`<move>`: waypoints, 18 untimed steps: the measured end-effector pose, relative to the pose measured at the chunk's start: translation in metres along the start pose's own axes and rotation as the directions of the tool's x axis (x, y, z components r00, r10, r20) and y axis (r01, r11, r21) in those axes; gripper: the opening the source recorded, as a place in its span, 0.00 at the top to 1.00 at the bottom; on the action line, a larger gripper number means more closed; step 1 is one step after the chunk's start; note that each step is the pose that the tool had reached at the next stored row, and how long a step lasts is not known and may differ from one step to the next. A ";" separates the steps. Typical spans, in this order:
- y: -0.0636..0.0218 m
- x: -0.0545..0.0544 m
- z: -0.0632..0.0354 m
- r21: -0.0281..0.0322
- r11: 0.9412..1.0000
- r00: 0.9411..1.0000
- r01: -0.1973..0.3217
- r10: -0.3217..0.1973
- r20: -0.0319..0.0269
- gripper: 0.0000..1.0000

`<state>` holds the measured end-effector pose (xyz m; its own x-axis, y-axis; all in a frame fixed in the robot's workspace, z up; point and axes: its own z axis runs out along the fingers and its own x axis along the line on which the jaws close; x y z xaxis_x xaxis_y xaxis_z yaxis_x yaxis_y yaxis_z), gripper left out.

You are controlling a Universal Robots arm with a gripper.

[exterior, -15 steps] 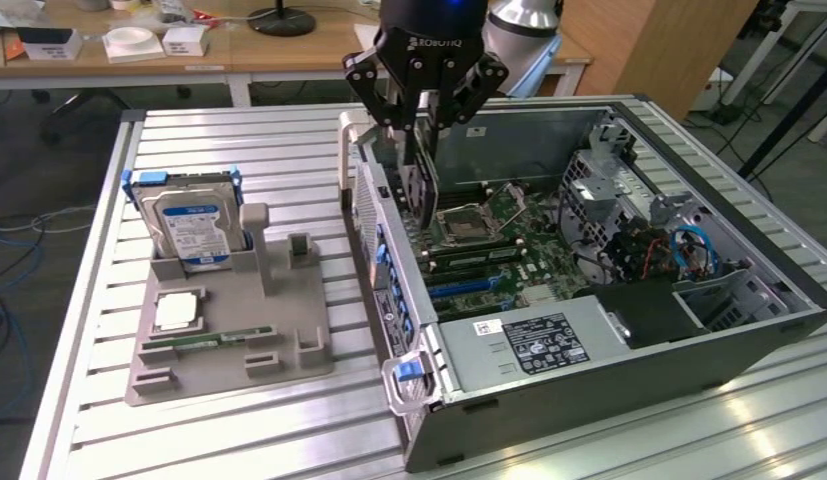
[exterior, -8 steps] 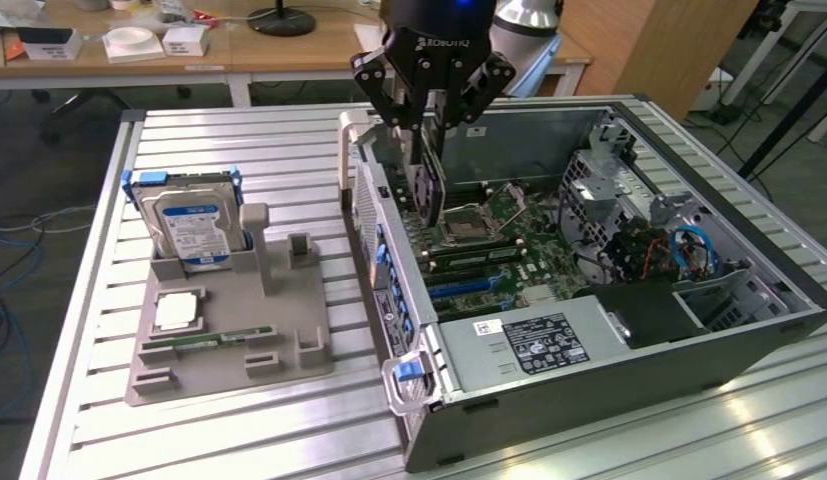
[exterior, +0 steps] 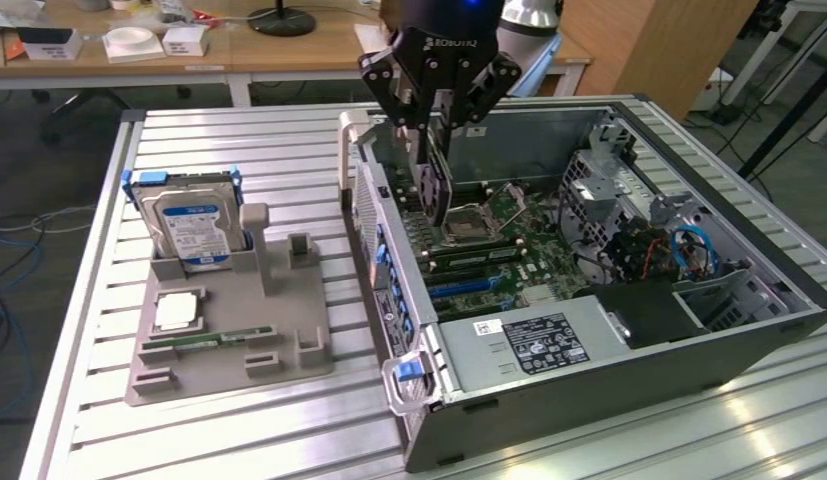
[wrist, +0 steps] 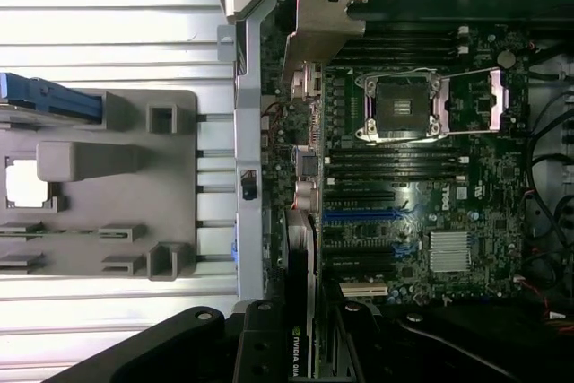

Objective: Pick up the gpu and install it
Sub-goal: 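Pick up the gpu and move the gpu toward the slot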

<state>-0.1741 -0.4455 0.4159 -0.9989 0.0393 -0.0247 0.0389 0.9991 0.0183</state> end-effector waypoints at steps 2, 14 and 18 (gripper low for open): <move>0.0001 -0.001 0.0001 0.000 1.000 1.000 0.001 -0.001 0.000 0.74; 0.0004 -0.010 0.0003 0.000 1.000 1.000 0.004 -0.004 0.000 0.74; 0.0005 -0.013 0.0003 0.000 1.000 1.000 0.005 -0.005 0.000 0.74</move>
<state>-0.1614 -0.4455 0.4159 -0.9991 0.0345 -0.0247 0.0341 0.9993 0.0183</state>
